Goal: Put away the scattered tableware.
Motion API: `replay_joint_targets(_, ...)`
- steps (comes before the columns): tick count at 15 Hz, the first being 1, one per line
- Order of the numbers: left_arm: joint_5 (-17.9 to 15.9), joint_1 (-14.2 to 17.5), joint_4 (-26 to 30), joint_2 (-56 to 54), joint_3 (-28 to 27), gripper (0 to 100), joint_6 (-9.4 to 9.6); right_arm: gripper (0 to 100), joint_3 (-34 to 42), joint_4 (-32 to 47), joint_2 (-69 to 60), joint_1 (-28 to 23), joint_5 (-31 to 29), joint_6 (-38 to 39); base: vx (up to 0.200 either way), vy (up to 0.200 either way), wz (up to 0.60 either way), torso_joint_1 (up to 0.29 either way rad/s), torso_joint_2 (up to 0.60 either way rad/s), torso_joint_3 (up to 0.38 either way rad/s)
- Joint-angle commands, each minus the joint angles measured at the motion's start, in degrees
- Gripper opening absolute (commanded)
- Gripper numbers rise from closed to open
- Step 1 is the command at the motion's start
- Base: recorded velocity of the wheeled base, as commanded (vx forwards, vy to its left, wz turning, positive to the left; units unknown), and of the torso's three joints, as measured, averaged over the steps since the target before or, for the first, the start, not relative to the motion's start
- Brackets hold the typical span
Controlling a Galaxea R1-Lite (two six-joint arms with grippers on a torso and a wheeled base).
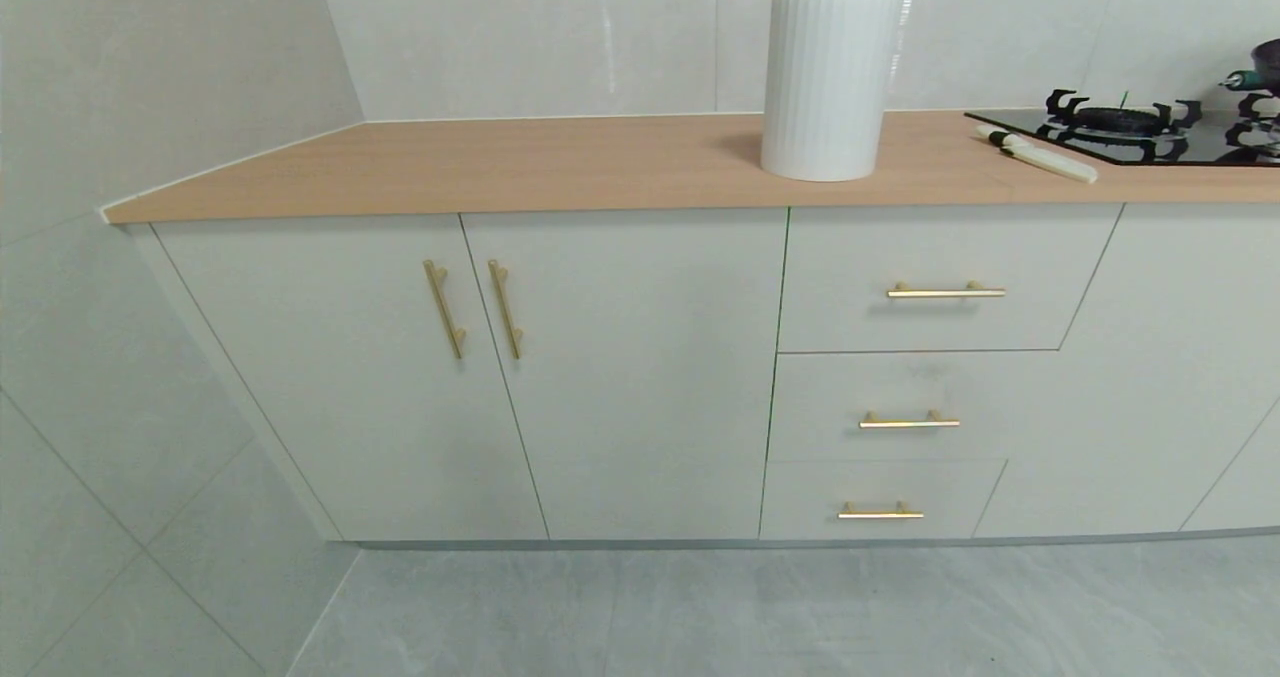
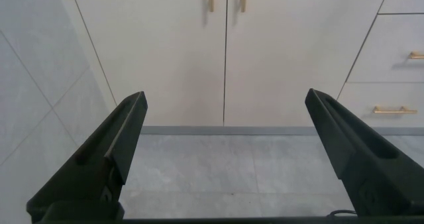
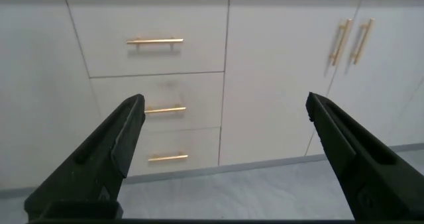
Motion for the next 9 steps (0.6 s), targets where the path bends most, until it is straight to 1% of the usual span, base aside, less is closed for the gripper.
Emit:
replay_joint_targets(1, 0.0, 0.0, 0.0, 0.0, 0.0, 100, -0.02, 100, 2.4, 0.0, -1.9, -0.3, 0.9, 0.6, 0.000, 0.000, 0.00, 0.000, 0.00, 0.000)
replay_joint_targets(3, 0.0, 0.0, 0.0, 0.0, 0.0, 100, -0.02, 100, 10.4, -1.6, -1.9, -0.3, 6.0, 0.7, 0.000, 0.000, 0.00, 0.000, 0.00, 0.000)
replay_joint_targets(4, 0.0, 0.0, 0.0, 0.0, 0.0, 100, -0.02, 100, 13.1, -3.1, -1.9, -0.3, 6.2, 0.8, 0.000, 0.000, 0.00, 0.000, 0.00, 0.000)
replay_joint_targets(5, 0.0, 0.0, 0.0, 0.0, 0.0, 100, -0.02, 100, 18.6, -11.2, -1.9, -0.3, 6.9, 1.7, 0.000, 0.000, 0.00, 0.000, 0.00, 0.000)
replay_joint_targets(6, 0.0, 0.0, 0.0, 0.0, 0.0, 100, -0.02, 100, 18.6, -11.2, -1.9, -0.3, 7.3, 2.5, 0.000, 0.000, 0.00, 0.000, 0.00, 0.000)
replay_joint_targets(8, 0.0, 0.0, 0.0, 0.0, 0.0, 100, -0.02, 100, 18.6, -8.5, -1.9, -0.3, 9.0, 3.7, 0.000, 0.000, 0.00, 0.000, 0.00, 0.000)
replay_joint_targets(9, 0.0, 0.0, 0.0, 0.0, 0.0, 100, -0.02, 100, 18.5, -5.8, -1.9, -0.3, 12.4, 3.7, 0.000, 0.000, 0.00, 0.000, 0.00, 0.000)
